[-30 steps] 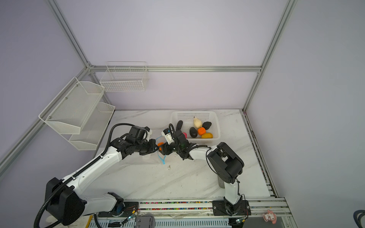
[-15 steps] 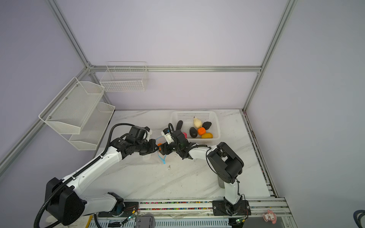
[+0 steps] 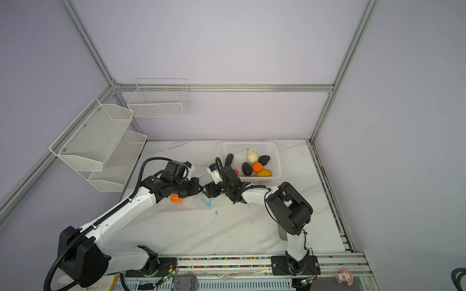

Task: Place the food in the zip-top bag and seal the zipper
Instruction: 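Open the right gripper to drop the orange inside the bag, then move the right gripper over the basket down to the black eggplant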

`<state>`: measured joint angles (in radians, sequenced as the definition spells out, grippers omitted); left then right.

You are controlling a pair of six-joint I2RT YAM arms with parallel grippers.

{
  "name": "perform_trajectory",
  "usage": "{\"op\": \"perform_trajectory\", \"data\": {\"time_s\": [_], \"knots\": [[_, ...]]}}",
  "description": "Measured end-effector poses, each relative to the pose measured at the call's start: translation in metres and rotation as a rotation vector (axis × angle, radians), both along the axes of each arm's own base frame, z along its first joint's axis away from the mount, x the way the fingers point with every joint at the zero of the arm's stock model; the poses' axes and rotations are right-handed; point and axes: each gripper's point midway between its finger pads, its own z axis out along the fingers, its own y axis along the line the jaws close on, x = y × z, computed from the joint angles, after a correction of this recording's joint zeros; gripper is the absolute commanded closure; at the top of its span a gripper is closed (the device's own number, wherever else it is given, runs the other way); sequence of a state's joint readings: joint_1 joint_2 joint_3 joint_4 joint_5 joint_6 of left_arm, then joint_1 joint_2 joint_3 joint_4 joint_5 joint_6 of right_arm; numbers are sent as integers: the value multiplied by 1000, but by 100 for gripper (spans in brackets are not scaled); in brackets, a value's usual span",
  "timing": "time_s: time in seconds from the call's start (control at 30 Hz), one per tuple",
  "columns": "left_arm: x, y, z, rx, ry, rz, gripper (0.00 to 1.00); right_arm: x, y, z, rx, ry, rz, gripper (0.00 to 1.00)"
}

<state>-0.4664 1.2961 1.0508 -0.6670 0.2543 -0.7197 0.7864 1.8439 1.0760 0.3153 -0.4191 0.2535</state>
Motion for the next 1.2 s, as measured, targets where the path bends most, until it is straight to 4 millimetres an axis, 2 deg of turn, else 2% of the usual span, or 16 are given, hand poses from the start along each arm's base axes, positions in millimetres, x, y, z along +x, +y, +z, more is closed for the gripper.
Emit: {"op": "perform_trajectory", "data": {"time_s": [0.27, 0.47, 0.63, 0.77, 0.87, 0.93, 1.0, 1.2], "knots": [[5, 0, -6, 4, 9, 6, 100, 0, -29, 44, 13, -21, -137, 36], [9, 1, -10, 8, 15, 15, 100, 17, -48, 39, -36, 7, -248, 39], [10, 1, -15, 14, 29, 15, 100, 50, -77, 46, -52, -4, -349, 41], [11, 0, -22, 22, 48, 13, 100, 89, -107, 63, -41, -39, -447, 41], [11, 0, -27, 26, 61, 13, 100, 122, -119, 71, -38, -59, -501, 41], [12, 0, -29, 29, 66, 15, 100, 143, -122, 66, -49, -52, -529, 41], [13, 1, -30, 30, 71, 16, 100, 161, -121, 53, -68, -21, -549, 41], [13, 0, -32, 28, 79, 13, 100, 192, -110, 7, -114, 102, -590, 39]]}}
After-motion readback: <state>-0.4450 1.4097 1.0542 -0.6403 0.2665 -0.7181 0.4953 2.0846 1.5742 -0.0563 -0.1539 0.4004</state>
